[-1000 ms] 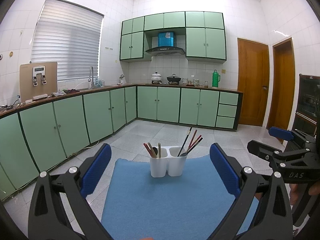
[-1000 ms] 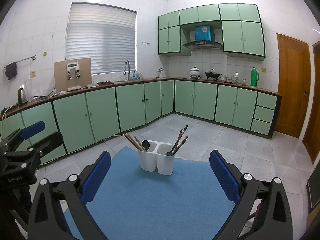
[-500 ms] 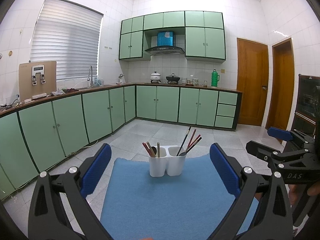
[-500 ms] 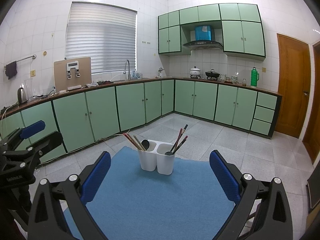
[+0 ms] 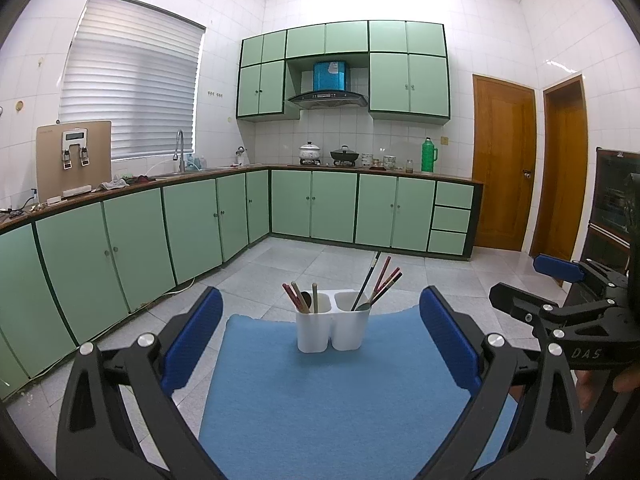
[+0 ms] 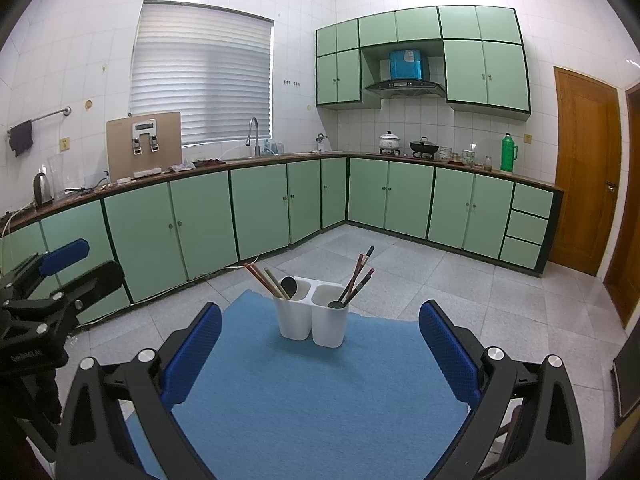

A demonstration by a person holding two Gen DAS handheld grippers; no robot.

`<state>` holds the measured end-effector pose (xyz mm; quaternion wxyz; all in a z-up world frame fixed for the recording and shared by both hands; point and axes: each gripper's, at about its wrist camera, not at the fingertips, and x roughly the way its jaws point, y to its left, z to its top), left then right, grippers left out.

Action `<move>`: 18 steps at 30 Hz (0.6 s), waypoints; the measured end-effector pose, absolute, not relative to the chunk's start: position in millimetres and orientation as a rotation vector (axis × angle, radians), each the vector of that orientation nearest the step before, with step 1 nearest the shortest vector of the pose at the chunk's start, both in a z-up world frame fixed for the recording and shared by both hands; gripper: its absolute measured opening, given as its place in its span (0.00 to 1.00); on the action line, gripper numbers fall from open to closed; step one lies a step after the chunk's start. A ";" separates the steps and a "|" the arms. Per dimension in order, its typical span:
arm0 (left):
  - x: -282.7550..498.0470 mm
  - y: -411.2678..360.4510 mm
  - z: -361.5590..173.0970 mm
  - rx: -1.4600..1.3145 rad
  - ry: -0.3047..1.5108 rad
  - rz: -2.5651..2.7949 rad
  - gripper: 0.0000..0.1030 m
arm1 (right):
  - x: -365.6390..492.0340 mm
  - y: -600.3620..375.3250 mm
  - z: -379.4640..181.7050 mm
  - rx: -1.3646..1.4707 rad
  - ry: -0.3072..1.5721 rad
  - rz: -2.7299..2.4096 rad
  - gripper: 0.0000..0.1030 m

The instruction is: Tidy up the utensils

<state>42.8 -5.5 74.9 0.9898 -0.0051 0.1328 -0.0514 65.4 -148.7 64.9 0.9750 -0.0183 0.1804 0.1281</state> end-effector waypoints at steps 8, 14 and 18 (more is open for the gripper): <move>43.8 -6.2 74.5 -0.017 0.266 -0.109 0.93 | 66.2 -151.3 63.3 -0.041 0.365 0.255 0.94; 45.3 -6.6 72.6 -0.020 0.271 -0.111 0.93 | 66.5 -153.5 62.3 -0.045 0.367 0.251 0.94; 46.3 -4.8 74.1 -0.019 0.272 -0.110 0.93 | 67.2 -152.2 61.6 -0.044 0.367 0.249 0.94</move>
